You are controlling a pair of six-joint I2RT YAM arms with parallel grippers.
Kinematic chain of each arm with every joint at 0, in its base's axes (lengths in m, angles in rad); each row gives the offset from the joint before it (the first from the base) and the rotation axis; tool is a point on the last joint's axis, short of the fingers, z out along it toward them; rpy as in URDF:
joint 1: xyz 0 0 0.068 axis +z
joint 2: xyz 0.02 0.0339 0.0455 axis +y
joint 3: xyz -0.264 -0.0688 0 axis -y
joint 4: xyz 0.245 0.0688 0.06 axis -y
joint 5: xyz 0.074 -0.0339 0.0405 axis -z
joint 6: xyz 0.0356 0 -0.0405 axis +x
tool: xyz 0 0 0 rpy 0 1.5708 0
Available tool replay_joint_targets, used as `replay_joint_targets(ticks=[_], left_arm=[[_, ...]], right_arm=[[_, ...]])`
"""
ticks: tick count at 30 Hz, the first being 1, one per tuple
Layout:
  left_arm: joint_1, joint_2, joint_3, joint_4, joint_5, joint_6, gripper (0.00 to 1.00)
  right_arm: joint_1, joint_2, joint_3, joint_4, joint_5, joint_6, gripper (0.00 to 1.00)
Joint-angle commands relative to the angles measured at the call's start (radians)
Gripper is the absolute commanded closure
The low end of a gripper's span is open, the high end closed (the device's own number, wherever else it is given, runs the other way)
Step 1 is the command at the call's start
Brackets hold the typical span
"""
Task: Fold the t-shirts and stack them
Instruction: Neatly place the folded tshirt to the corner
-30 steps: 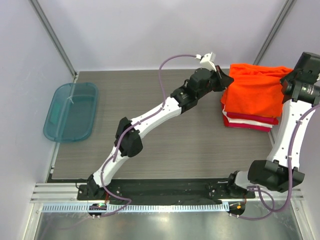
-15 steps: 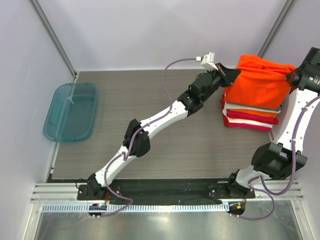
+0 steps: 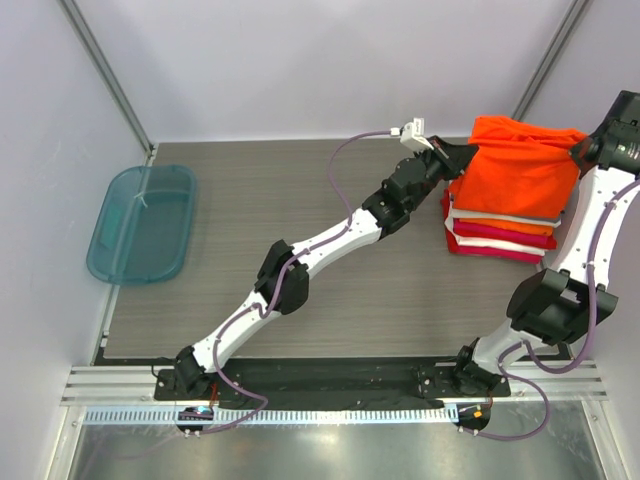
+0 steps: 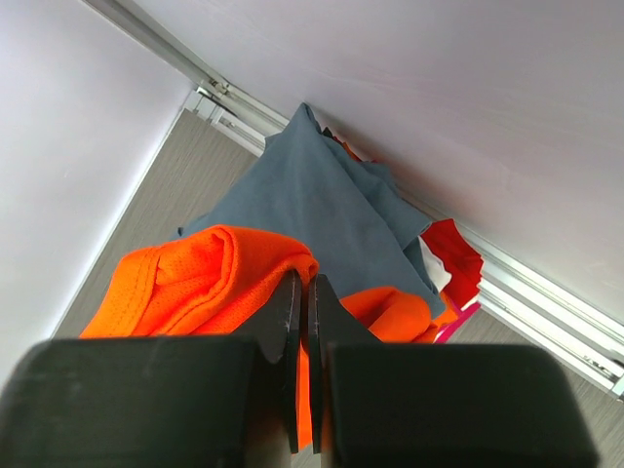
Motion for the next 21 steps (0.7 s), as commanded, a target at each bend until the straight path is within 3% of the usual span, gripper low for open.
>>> replay_joint_targets(ticks=[1, 14, 16, 17, 18, 21], left_arm=[[0.022, -0.005, 0.042, 0.125, -0.093, 0.000, 1.00], [0.005, 0.093, 0.100, 0.188, -0.254, -0.006, 0.99], [0.008, 0.110, 0.106, 0.204, -0.285, 0.009, 0.88], [0.014, 0.117, 0.112, 0.204, -0.292, 0.023, 0.79], [0.020, 0.126, 0.117, 0.204, -0.294, 0.030, 0.60], [0.063, 0.117, 0.091, 0.217, -0.294, 0.020, 0.39]], right_arm=[[-0.028, 0.003, 0.042, 0.043, 0.042, 0.008, 0.99], [-0.028, 0.075, 0.016, 0.098, 0.068, 0.008, 0.99], [-0.028, 0.090, 0.004, 0.118, 0.064, 0.018, 0.99], [-0.028, 0.113, -0.004, 0.145, 0.056, 0.022, 0.99], [-0.028, 0.128, -0.001, 0.158, 0.044, 0.020, 0.99], [-0.028, 0.216, 0.022, 0.202, 0.003, 0.040, 0.99]])
